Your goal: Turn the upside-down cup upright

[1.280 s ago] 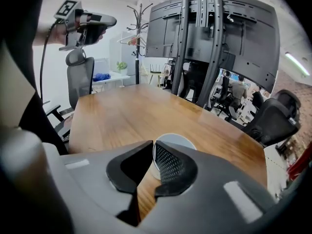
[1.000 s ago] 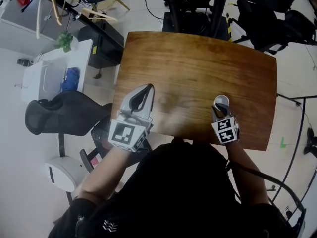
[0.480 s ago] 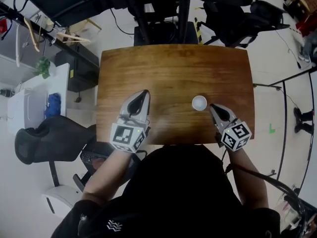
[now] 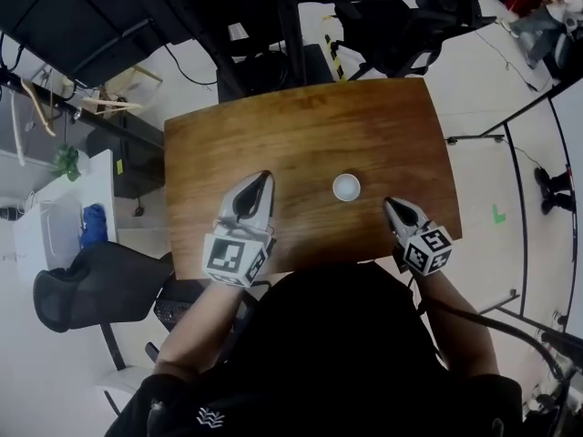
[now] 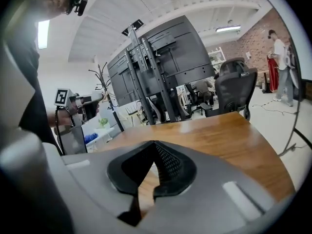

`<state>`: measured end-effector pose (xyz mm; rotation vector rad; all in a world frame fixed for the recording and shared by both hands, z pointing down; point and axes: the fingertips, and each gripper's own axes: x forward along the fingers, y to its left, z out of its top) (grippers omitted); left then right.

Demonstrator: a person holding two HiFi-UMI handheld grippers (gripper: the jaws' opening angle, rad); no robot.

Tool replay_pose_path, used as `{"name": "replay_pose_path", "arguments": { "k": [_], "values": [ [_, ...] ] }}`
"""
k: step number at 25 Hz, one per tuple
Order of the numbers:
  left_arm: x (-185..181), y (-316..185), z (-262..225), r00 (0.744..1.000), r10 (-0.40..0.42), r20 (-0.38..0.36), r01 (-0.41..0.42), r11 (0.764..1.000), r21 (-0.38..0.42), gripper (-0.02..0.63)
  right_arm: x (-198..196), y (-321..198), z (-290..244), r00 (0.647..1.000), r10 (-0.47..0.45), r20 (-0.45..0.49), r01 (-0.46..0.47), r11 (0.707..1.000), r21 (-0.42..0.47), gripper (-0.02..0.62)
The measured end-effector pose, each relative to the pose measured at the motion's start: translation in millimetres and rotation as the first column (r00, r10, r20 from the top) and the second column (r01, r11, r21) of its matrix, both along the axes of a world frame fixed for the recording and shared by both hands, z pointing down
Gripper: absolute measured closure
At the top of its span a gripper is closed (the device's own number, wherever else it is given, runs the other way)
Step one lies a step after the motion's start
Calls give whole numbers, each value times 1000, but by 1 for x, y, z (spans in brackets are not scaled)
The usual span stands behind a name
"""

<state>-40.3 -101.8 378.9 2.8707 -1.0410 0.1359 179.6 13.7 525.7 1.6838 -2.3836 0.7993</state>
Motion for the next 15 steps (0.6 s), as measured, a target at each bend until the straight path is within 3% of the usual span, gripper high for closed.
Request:
{"name": "replay_pose_path", "arguments": {
  "k": [15],
  "values": [
    [-21, 11, 4, 997, -75, 28, 75, 997, -28, 606, -1, -25, 3, 999, -34, 9, 34, 999, 16, 594]
  ]
}}
